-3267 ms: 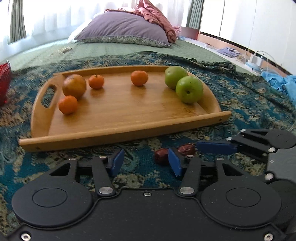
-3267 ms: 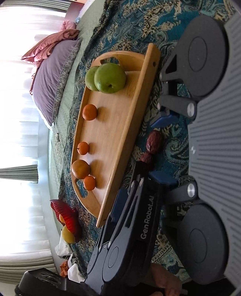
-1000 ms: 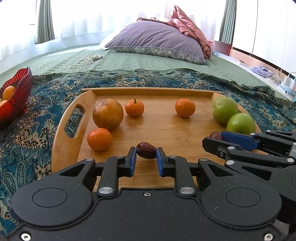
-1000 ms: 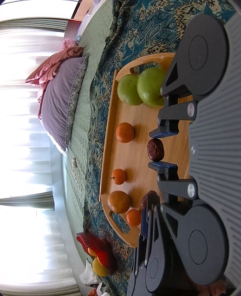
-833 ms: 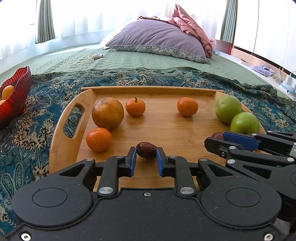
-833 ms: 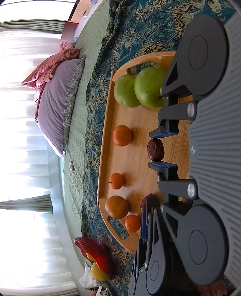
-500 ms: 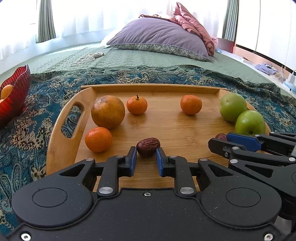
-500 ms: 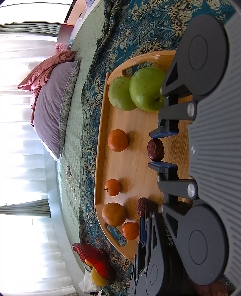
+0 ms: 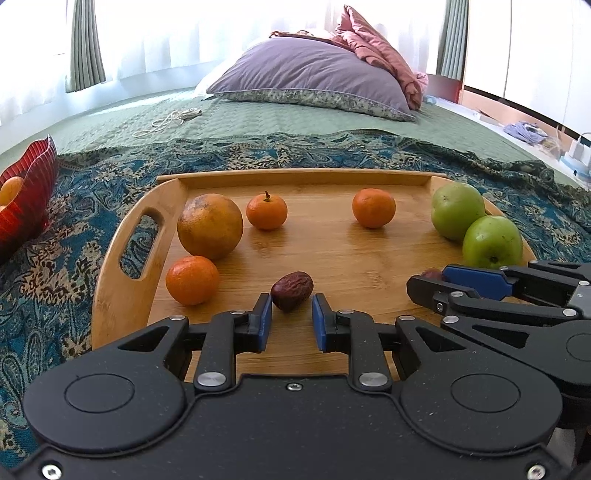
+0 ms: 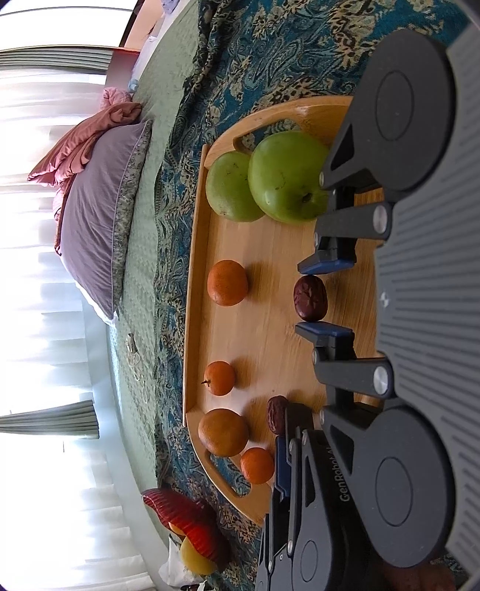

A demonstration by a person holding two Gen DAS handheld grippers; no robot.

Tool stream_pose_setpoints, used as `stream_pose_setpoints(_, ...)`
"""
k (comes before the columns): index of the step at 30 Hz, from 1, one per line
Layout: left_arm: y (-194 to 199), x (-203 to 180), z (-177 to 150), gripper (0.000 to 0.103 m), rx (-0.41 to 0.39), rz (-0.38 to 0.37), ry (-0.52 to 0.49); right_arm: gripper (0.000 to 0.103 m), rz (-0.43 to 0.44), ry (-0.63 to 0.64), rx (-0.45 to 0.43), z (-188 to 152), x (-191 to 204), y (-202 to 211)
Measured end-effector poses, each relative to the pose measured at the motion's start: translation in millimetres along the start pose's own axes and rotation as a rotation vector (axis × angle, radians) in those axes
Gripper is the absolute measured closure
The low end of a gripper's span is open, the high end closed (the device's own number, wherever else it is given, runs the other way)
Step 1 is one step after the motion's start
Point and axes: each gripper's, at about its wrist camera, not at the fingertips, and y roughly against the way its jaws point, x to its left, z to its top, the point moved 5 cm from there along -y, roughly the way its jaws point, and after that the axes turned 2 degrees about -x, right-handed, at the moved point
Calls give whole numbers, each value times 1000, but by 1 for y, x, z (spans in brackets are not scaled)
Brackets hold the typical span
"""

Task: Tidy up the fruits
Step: 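Carry the date onto the tray with the left tool while the right tool carries its date, then open the left tool to drop its date while the right tool releases its date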

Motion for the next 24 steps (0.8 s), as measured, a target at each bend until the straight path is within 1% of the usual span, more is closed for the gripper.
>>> stream_pose_setpoints(3,3,-1,0,75,-5,0,-3,52,-1,8,-5,1,1,2)
stream_pose_setpoints(6,8,-1,1,72,-10,0,-8,51,-1,11,-7,1,3,5)
stream_pose_setpoints(7,10,-1,1,69,-13,2,-10,50,-2,11,-8,1,3,6)
stream_pose_setpoints(11,24,-1,3,65,-40,6,-20,45,-3,3,-16,2,4,14)
stream_pose_setpoints(13,32,0,4,61,-54,7,-24,42,-4,6,-25,3,5,20)
stream_pose_setpoints(17,48,2,5,57,-73,7,-27,38,-11,20,-50,6,7,35)
stream_pose_setpoints(24,73,8,-3,48,-81,7,1,30,-35,36,-86,6,13,62)
